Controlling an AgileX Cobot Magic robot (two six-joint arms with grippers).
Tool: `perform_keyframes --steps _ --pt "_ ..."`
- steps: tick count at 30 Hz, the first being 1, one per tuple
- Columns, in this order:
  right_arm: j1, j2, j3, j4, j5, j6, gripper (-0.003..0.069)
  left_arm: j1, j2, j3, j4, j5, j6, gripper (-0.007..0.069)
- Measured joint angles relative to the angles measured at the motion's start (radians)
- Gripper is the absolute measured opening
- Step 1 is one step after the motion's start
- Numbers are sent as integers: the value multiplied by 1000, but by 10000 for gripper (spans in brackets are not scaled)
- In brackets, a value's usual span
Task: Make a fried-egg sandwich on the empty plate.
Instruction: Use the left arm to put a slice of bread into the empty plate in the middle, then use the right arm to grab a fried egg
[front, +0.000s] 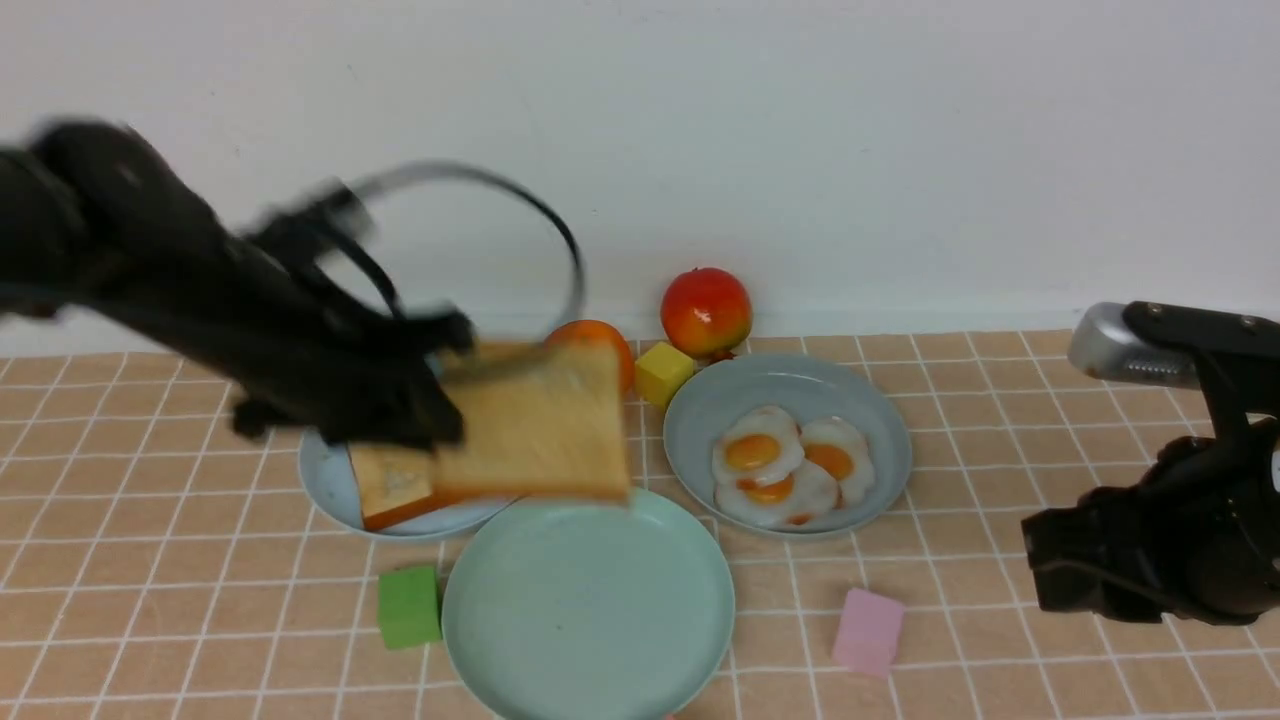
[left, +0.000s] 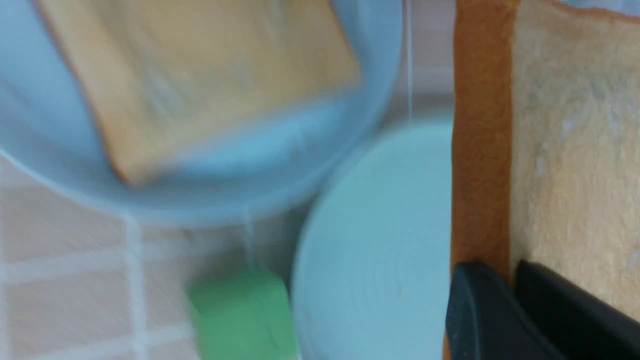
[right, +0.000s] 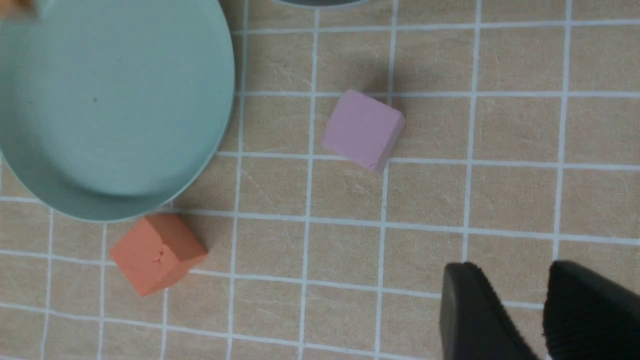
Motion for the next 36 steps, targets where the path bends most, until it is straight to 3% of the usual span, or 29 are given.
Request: perform_keyframes --steps 7,15,21,23,30,36 --pt "0 1 0 0 -2 0 239 -112 38 141 -6 -150 -33 69" --pt "0 3 0 0 -17 0 239 -116 89 149 -14 -203 -87 70" --pt "0 3 0 0 -123 28 239 -118 79 149 -11 -183 -90 157" --pt "0 4 -4 0 -174 39 239 -118 58 137 4 -139 -90 234" --pt "0 96 -193 -19 -56 -24 242 -118 -32 33 137 39 -99 410" --pt "-1 246 -355 -30 4 33 242 -118 -146 -69 197 154 -99 430"
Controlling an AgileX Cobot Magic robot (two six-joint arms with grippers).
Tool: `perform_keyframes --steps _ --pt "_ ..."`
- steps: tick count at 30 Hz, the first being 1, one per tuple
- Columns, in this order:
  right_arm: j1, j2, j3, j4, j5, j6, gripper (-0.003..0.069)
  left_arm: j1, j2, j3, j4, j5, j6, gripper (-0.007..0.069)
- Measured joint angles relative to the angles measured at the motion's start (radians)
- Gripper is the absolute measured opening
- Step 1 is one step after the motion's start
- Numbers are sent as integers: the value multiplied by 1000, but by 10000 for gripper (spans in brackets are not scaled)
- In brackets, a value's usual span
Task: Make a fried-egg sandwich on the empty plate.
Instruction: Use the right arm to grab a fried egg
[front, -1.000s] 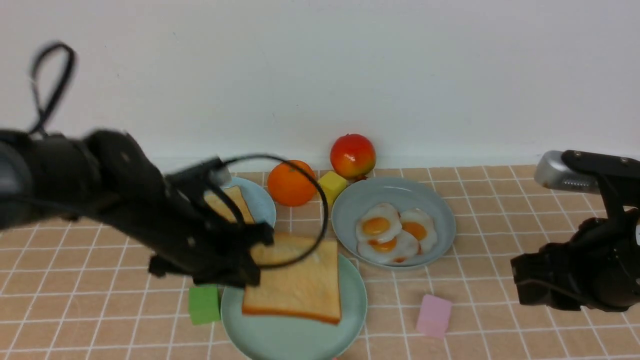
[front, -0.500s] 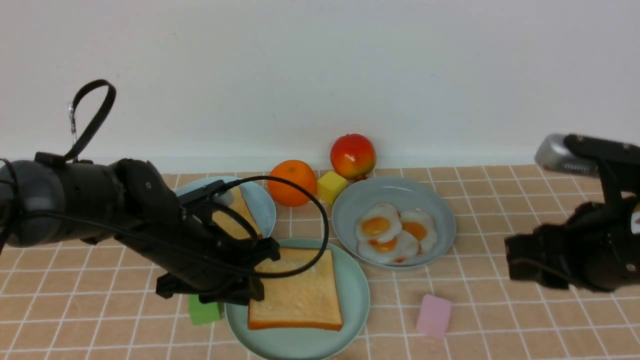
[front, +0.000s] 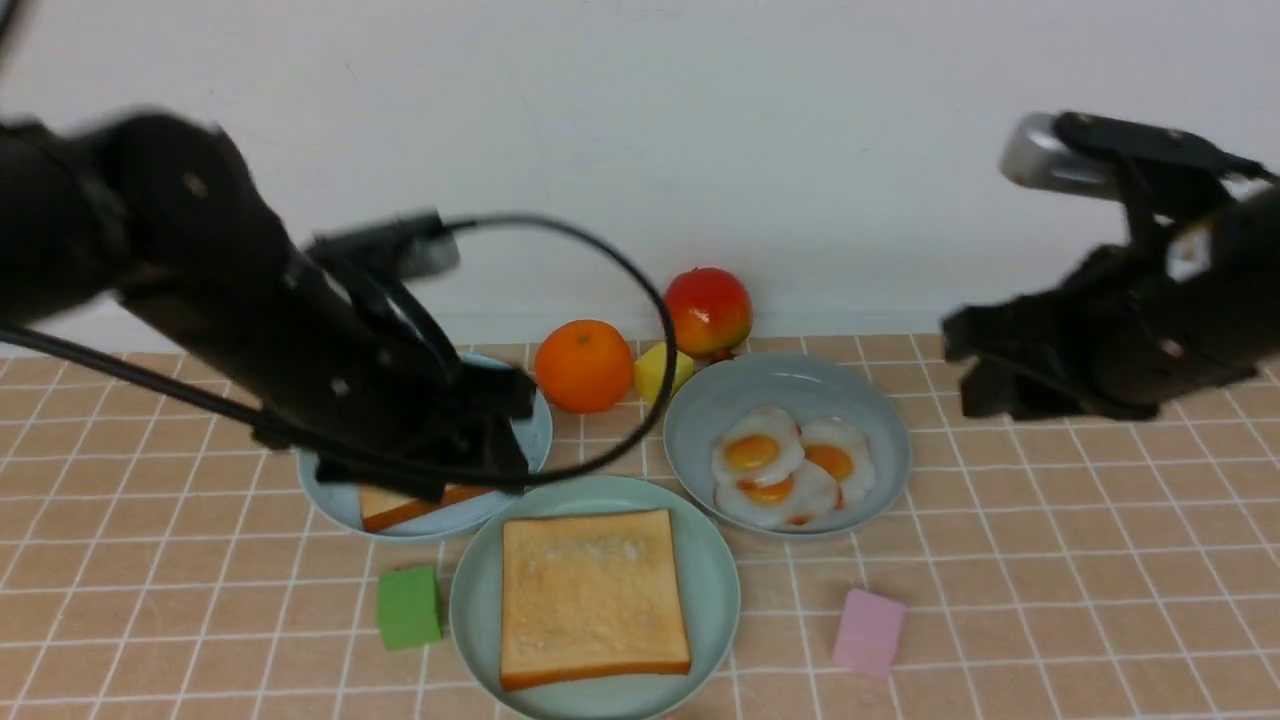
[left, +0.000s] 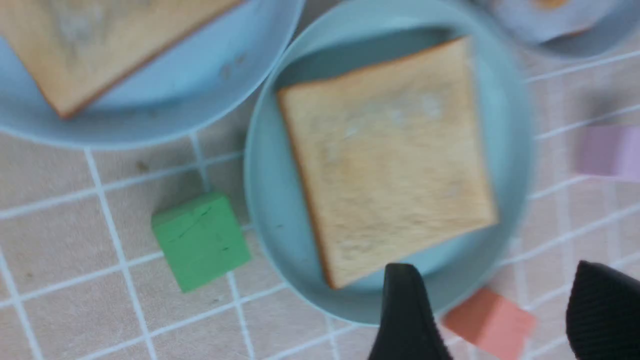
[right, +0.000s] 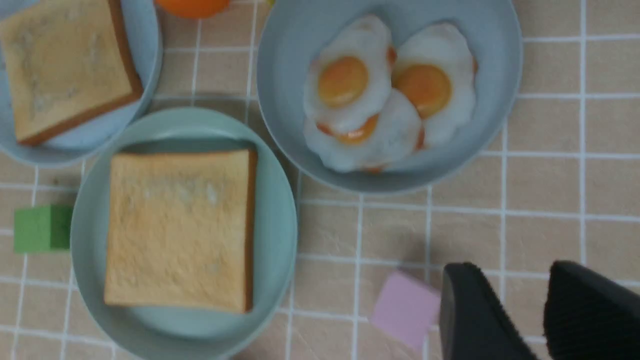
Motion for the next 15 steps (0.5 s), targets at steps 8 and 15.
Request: perform_keyframes --steps 8,15 --pt "-76 225 -127 213 5 -45 253 0 -180 43 -35 51 158 255" --pt "-146 392 -174 483 -52 -195 319 0 -283 186 -116 38 360 -13"
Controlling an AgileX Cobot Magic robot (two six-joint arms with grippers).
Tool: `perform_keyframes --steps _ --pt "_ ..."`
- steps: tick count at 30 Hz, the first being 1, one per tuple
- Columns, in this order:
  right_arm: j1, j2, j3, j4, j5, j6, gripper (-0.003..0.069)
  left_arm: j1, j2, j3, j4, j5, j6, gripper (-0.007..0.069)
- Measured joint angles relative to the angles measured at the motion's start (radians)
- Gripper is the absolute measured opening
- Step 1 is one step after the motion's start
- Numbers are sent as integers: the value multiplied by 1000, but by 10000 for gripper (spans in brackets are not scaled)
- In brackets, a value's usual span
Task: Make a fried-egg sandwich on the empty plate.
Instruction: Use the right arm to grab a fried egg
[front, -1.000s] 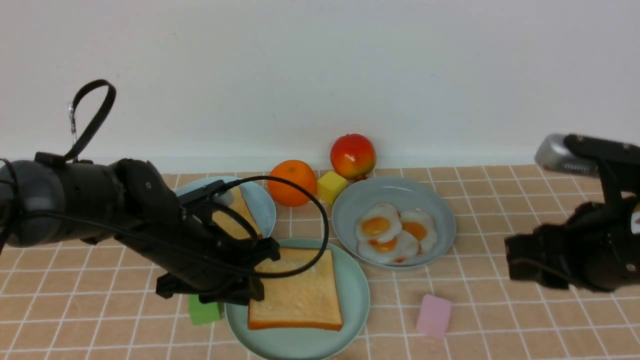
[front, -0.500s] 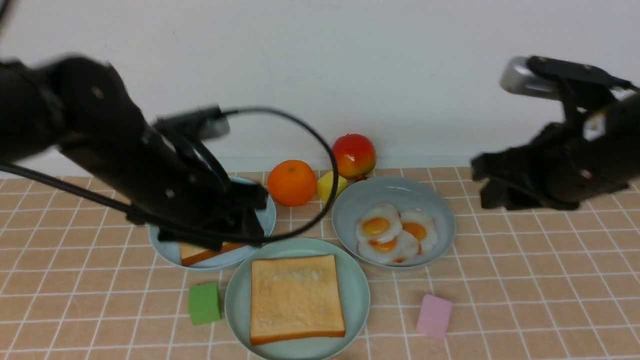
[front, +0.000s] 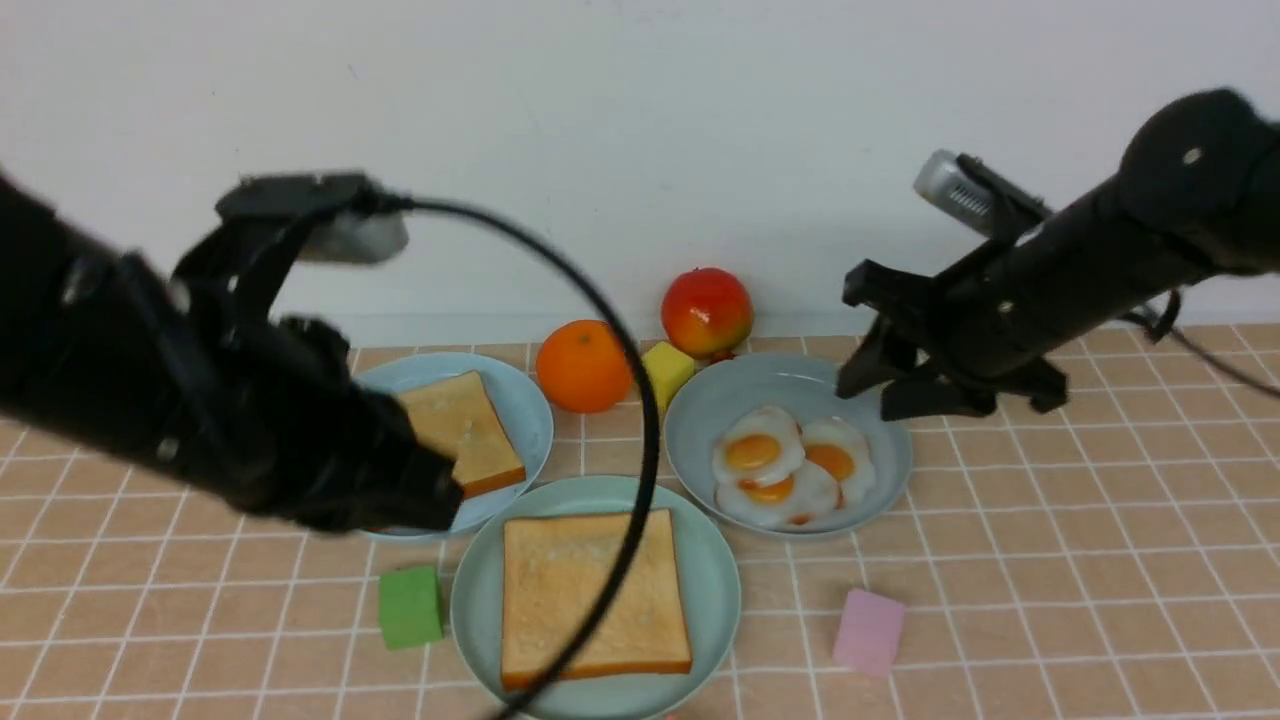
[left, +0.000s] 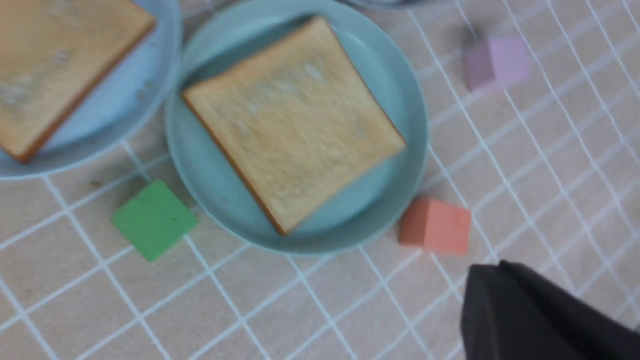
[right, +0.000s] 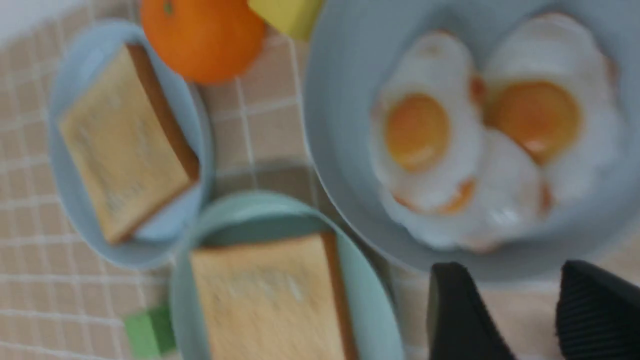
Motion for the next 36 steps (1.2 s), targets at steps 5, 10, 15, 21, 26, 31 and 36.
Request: perform_keyframes --steps 5,10,15,21,26,31,36 --pt "-4 133 -60 90 -34 -130 379 0 -25 85 -64 -11 129 -13" --pt "-4 239 -178 71 14 -139 395 0 -25 90 -83 -26 143 -13" --pt "-4 320 -258 65 25 -143 397 0 -25 91 -86 -30 145 -13" --pt "-6 343 -273 68 17 -143 398 0 -25 91 -86 -30 144 -13" --pt "-6 352 -273 99 11 -145 398 0 -25 91 -86 -31 144 -13" --pt "-6 377 -273 127 7 -146 398 0 -25 91 -86 -31 144 -13" --pt "-6 389 -274 150 0 -146 381 0 -25 91 -86 -31 144 -13"
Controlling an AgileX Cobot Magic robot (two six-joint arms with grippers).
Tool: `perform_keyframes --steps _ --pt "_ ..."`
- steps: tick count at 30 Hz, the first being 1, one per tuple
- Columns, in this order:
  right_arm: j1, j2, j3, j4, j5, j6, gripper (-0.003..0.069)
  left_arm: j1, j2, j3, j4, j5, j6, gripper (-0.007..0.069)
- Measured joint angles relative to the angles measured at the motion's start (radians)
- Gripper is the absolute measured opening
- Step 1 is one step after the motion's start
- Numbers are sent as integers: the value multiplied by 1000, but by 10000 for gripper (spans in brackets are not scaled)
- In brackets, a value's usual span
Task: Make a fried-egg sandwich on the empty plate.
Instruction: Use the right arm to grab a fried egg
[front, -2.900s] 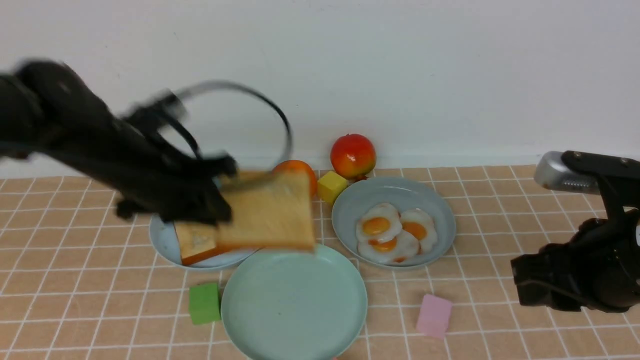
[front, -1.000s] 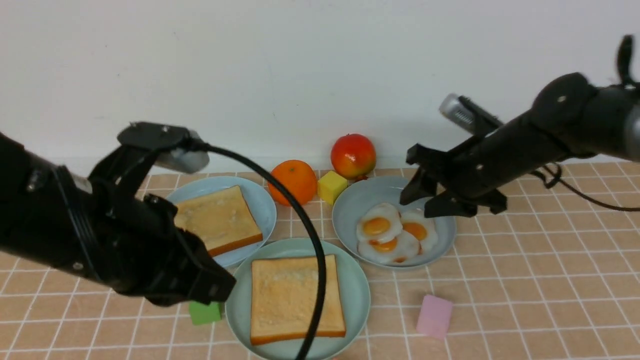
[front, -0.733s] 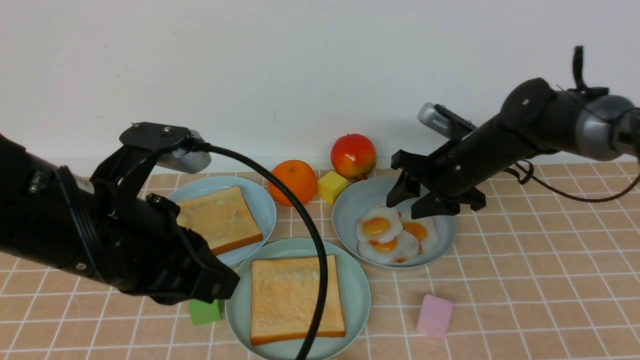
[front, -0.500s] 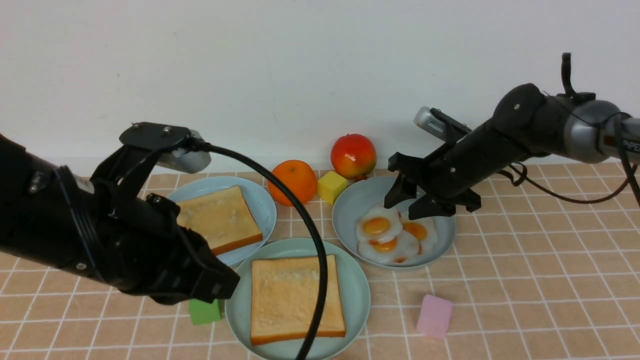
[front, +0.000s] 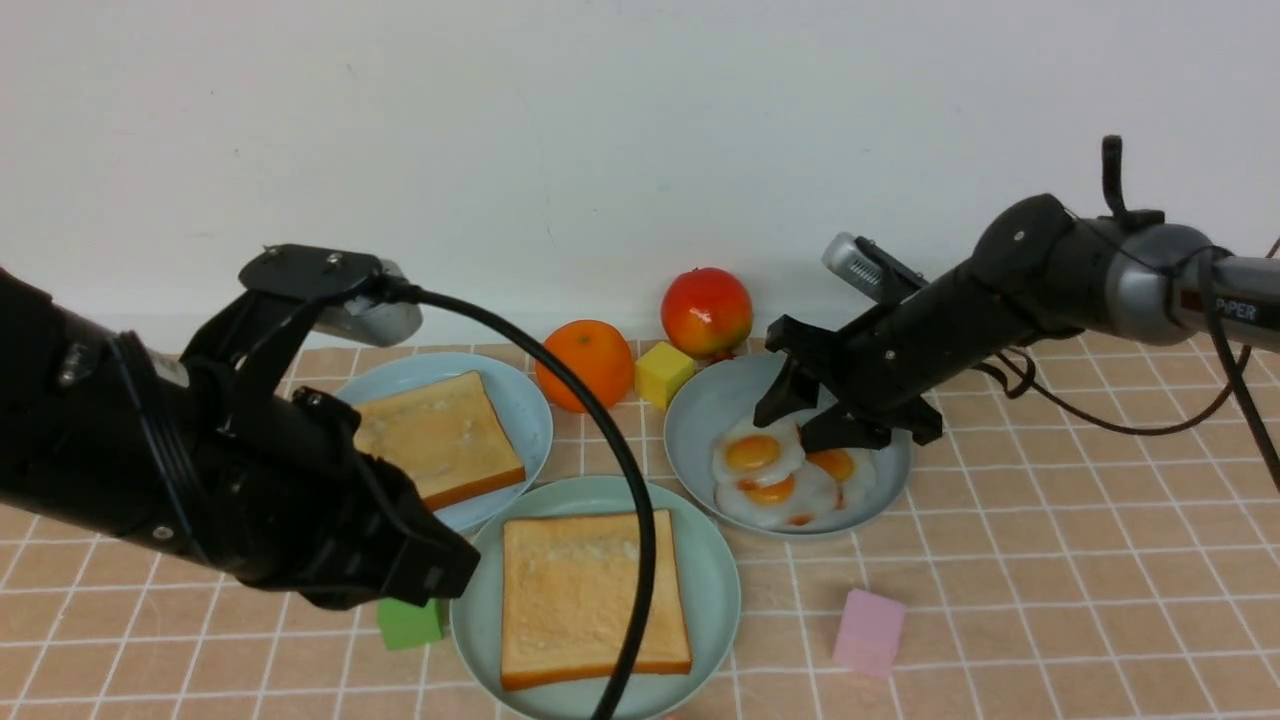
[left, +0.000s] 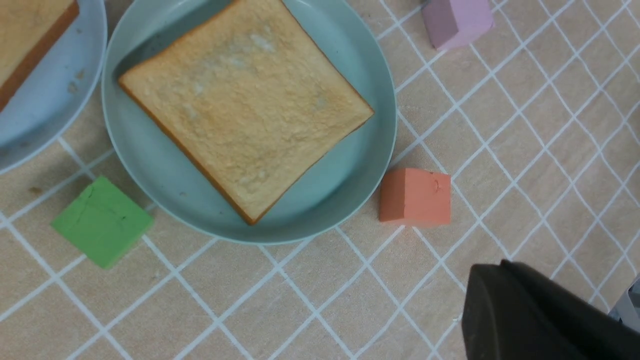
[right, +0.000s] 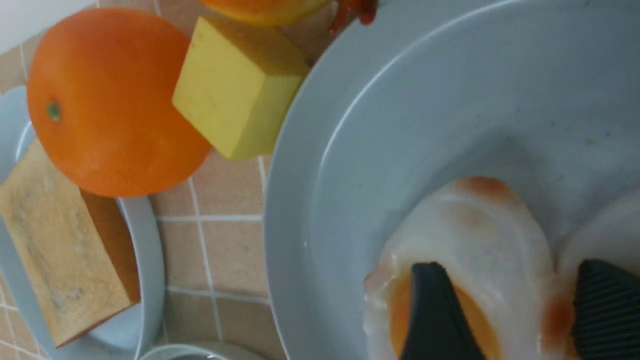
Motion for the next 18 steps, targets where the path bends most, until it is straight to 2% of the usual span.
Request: perform_keyframes --steps 3,6,7,9,14,18 --pt "0 3 0 0 0 0 331 0 0 0 0 0 0 -13" --pt "0 7 0 -1 0 0 216 0 0 0 0 0 0 -13" --pt "-1 7 0 -1 0 0 208 0 0 0 0 0 0 -13" --pt "-3 8 -1 5 0 0 107 0 0 0 0 1 0 -13" --pt "-6 8 -3 15 3 0 102 0 0 0 2 1 -2 -11" --pt "-6 -2 -3 15 5 -1 102 0 -13 0 29 5 -49 -10"
